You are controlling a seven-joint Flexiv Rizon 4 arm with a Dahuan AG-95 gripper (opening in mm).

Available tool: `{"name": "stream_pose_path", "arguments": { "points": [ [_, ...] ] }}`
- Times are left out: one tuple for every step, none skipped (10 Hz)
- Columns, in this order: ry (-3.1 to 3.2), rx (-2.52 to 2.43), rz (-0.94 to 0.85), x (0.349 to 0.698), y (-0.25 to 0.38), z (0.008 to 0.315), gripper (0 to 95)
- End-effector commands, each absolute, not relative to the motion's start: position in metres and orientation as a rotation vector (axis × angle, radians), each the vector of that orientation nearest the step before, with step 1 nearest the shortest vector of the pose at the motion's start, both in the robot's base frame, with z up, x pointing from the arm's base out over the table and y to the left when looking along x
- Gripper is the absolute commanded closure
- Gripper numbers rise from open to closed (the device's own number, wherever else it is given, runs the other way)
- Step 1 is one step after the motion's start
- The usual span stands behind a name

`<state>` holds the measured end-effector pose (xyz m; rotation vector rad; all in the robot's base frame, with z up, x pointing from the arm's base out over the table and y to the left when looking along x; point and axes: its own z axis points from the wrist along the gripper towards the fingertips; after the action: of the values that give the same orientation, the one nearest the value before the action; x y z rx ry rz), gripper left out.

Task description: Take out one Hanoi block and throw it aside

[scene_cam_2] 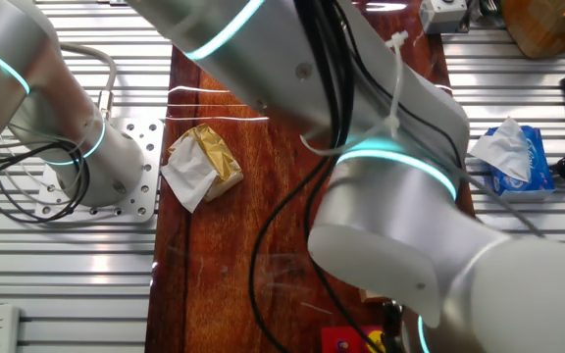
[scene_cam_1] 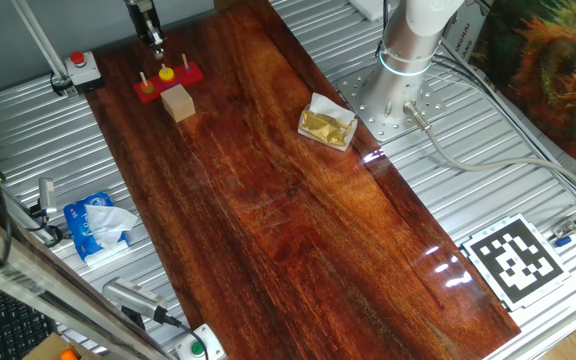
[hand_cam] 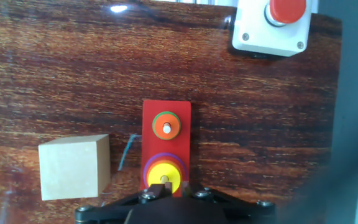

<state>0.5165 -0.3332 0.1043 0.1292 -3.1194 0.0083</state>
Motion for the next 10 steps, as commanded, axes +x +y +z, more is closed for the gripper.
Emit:
{"name": "stream_pose_path", "arguments": {
  "points": [
    [-3.120,0.118,-0.009,0.519,-0.334,0.096,57.0],
    [-3.121,0.118,-0.006,0.519,-0.334,0.087,57.0],
    [-3.123,0.116,-0.008,0.520,-0.334,0.083,57.0],
    [-3.122,0.124,-0.007,0.520,-0.334,0.080,57.0],
    [-3.122,0.125,-0.009,0.520,-0.333,0.079,57.0],
    [-3.123,0.134,-0.019,0.520,-0.333,0.079,57.0],
    [-3.124,0.136,-0.043,0.520,-0.333,0.078,57.0],
    [-3.125,0.134,-0.064,0.520,-0.333,0.077,57.0],
    [-3.126,0.135,-0.083,0.520,-0.333,0.075,57.0],
    [-3.130,0.133,-0.115,0.520,-0.333,0.071,57.0]
  ]
}}
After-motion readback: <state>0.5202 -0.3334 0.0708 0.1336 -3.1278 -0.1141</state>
